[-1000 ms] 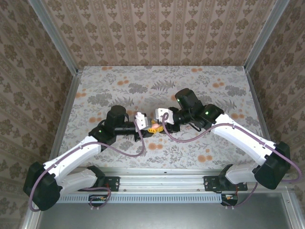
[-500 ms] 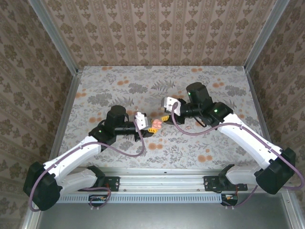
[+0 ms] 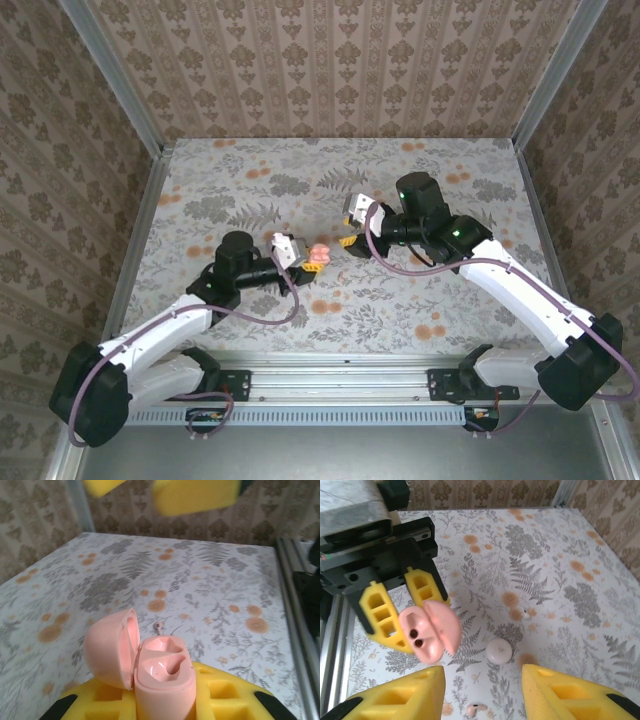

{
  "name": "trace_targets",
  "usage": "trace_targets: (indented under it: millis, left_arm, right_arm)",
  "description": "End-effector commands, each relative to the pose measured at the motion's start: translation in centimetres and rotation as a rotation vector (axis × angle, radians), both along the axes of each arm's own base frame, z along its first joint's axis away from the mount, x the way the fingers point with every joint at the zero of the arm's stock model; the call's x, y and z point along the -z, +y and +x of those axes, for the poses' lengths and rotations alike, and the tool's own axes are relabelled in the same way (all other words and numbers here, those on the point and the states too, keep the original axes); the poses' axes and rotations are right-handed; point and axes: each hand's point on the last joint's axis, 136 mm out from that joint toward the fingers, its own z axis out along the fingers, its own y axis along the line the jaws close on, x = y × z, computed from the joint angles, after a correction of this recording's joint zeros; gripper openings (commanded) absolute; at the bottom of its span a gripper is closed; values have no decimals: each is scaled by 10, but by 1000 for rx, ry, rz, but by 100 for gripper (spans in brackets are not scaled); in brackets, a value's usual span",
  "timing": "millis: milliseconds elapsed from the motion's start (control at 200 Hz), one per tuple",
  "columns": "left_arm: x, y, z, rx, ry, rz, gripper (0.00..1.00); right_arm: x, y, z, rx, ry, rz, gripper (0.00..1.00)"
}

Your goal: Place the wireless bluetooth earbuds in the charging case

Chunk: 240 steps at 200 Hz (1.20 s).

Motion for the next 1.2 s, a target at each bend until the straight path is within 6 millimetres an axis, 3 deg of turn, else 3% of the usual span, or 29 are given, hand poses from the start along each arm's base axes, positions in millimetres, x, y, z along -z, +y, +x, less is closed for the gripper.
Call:
trace_targets:
  millis: [0,120,205,465,500,825,1155,1194]
  left_arm:
    - [-22,14,18,-139,-17,-128,11]
    - [-13,36,32,-288,12,-153,10]
    - [-7,55,37,-383,22,-177,10]
    - [1,93,35,-515,30,-197,10]
    - [3,96,34,-523,31,-190,10]
    - [10,104,34,-550,33,-170,10]
    - [17,108,37,-575,43,-152,10]
    - [17,115,42,-606,38,-150,10]
  right_arm:
    - [15,-14,4,126,116,-36,44]
    - [31,-25,18,268,197,-70,44]
    - [46,-28,16,277,250,-125,44]
    - [81,-34,5,-31,74,-396,46]
    - [94,-33,6,-84,68,-445,46]
    - [144,-30,13,-557,-89,-698,45]
    - [192,-8,17,-798,-97,-774,43]
    - [198,-4,16,-815,-91,-773,43]
